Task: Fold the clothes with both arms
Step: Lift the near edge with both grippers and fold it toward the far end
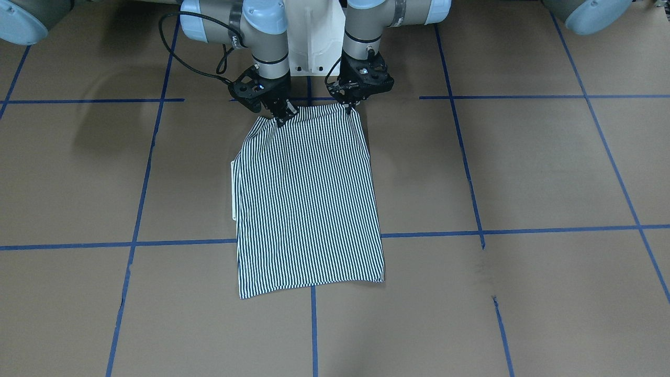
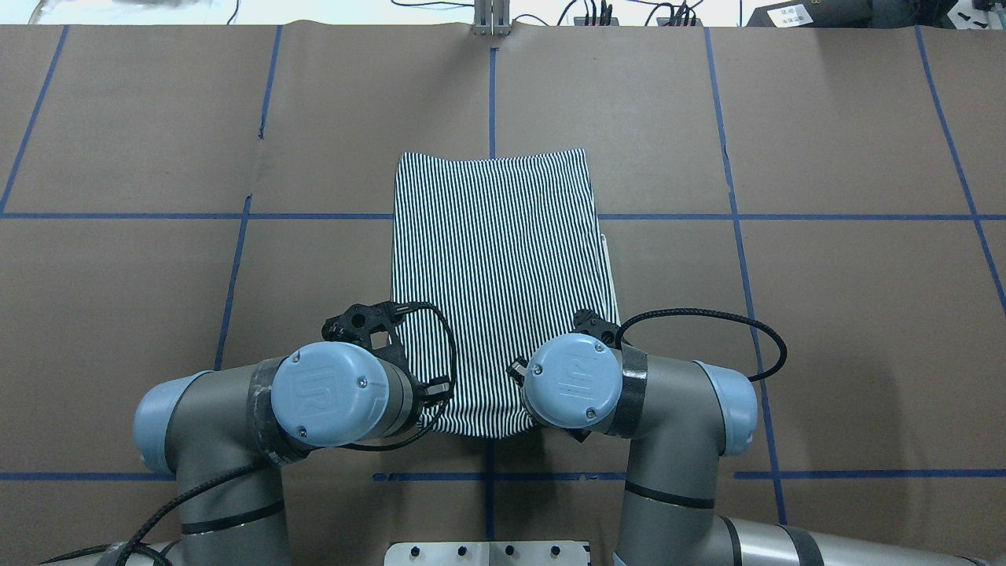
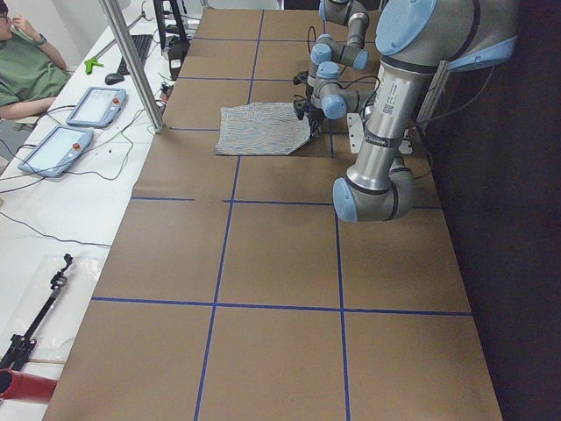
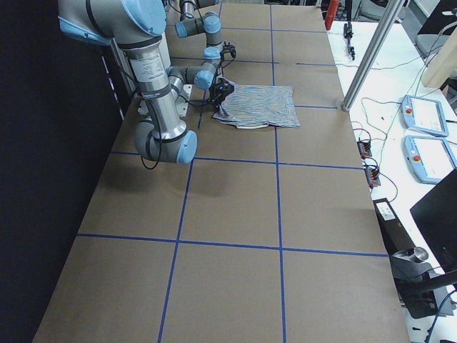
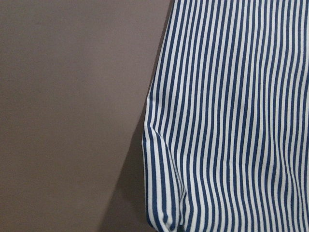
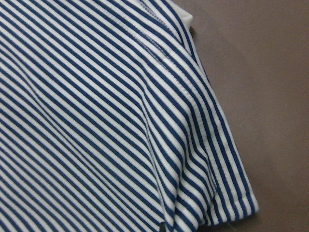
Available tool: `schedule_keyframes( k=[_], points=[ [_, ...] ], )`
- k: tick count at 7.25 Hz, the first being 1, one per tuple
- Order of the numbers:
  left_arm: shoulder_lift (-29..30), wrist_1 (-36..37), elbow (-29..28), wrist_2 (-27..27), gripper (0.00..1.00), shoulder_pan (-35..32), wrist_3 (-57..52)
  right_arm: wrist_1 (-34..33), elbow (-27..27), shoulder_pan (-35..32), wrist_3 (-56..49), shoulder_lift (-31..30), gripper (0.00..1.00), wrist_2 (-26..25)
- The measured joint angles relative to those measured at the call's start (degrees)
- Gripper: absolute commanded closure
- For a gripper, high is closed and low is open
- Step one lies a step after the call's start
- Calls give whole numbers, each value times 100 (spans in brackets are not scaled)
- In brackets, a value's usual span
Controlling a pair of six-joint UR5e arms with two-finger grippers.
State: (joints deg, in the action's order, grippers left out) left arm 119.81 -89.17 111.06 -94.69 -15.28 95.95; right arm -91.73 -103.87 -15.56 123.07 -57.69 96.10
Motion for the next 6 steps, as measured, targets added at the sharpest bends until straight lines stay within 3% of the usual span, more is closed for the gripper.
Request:
schedule_keyframes(
  k=[4, 6],
  points=[
    [-434, 59, 769, -20, 100, 429, 62, -144, -393, 276, 11, -48, 100, 38],
    [-441, 31, 838, -28, 100, 370, 70, -116, -379, 268, -26, 19, 100, -13]
  ],
)
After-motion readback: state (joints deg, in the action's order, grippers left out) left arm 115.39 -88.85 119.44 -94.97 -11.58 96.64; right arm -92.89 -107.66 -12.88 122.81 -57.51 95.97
